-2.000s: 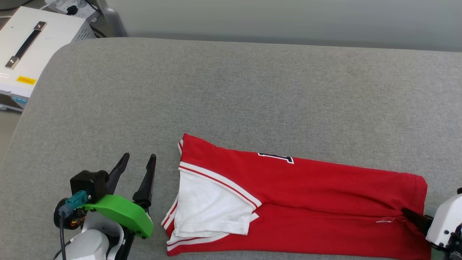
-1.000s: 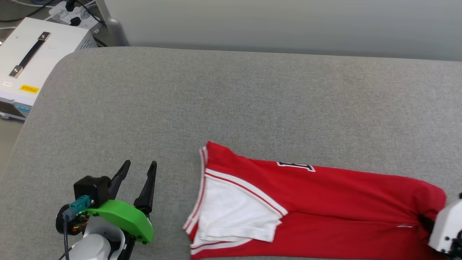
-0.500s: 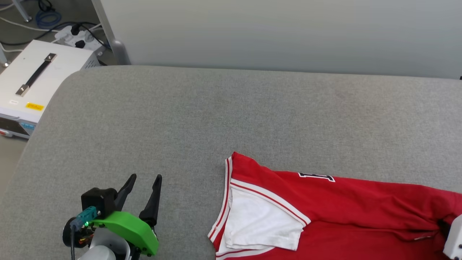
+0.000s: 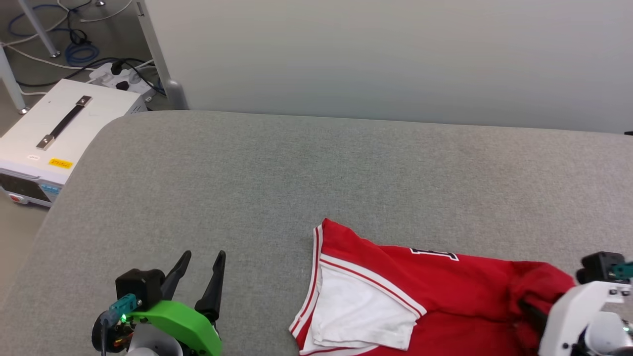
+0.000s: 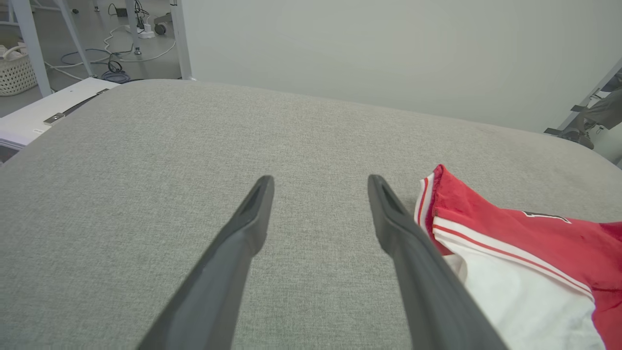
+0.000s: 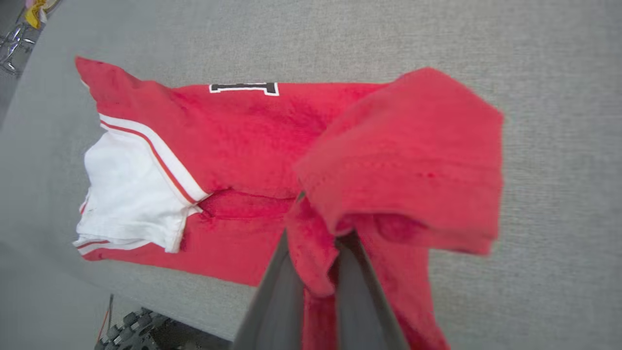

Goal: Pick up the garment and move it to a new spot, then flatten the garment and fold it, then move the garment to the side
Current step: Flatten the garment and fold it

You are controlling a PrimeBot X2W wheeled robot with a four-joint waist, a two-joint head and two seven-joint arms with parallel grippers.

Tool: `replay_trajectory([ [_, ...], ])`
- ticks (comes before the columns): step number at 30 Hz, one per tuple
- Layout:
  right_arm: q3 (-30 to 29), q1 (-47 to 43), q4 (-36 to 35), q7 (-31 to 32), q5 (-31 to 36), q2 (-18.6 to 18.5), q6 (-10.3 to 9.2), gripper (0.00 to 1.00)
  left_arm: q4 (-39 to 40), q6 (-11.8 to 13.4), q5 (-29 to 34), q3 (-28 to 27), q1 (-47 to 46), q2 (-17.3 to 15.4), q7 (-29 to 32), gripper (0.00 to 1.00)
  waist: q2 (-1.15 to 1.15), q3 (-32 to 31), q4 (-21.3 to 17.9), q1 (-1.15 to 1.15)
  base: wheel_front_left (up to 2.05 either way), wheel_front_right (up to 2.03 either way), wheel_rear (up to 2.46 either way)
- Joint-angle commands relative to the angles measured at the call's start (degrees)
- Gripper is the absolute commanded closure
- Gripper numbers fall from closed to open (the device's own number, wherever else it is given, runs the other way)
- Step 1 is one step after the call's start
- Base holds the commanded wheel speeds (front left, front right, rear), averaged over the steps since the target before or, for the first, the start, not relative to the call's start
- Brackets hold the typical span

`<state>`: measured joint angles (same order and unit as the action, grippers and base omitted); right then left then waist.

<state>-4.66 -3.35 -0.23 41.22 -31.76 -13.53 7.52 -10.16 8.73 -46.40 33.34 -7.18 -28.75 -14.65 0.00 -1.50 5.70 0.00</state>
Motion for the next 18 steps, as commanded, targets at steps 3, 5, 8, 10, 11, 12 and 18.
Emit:
replay_trajectory([
  [3,2.5,-0.1,-2.7,1.7,-0.8,2.7,-0.03,1.00,-0.1,-0.5,-0.4,-0.6,1.0,0.4,-0.3,0.00,0.00,-0.1,0.8,0.00,0.00,0.00,0.00],
  [5,3.9,0.5,-4.0,2.4,-0.9,4.9,-0.03,1.00,-0.2,-0.6,-0.4,-0.9,1.1,0.5,-0.3,0.00,0.00,-0.2,1.2,0.00,0.00,0.00,0.00],
  [8,6.7,2.4,-4.9,2.7,-1.1,8.6,-0.03,1.00,-0.4,-0.8,-0.2,-1.2,1.2,0.8,-0.3,0.00,0.00,-0.1,2.1,0.00,0.00,0.00,0.00],
  [10,8.1,3.6,-4.5,2.3,-1.2,9.8,-0.03,1.00,-0.5,-0.9,-0.1,-1.3,1.2,1.0,-0.3,0.00,0.00,0.0,2.6,0.00,0.00,0.00,0.00],
  [11,9.0,4.3,-4.1,2.0,-1.3,10.1,-0.03,1.00,-0.5,-1.0,0.0,-1.3,1.1,1.0,-0.3,0.00,0.00,0.2,3.0,0.00,0.00,0.00,0.00],
  [12,9.8,4.9,-3.6,1.6,-1.3,10.3,-0.03,1.00,-0.5,-1.1,0.0,-1.4,1.0,1.1,-0.3,0.00,0.00,0.3,3.2,0.00,0.00,0.00,0.00],
  [18,14.5,8.7,3.0,-2.8,-5.1,10.6,-0.03,1.00,-1.1,-1.5,0.3,-1.4,0.5,1.3,-0.3,0.00,0.00,0.7,5.2,0.00,0.00,0.00,0.00],
])
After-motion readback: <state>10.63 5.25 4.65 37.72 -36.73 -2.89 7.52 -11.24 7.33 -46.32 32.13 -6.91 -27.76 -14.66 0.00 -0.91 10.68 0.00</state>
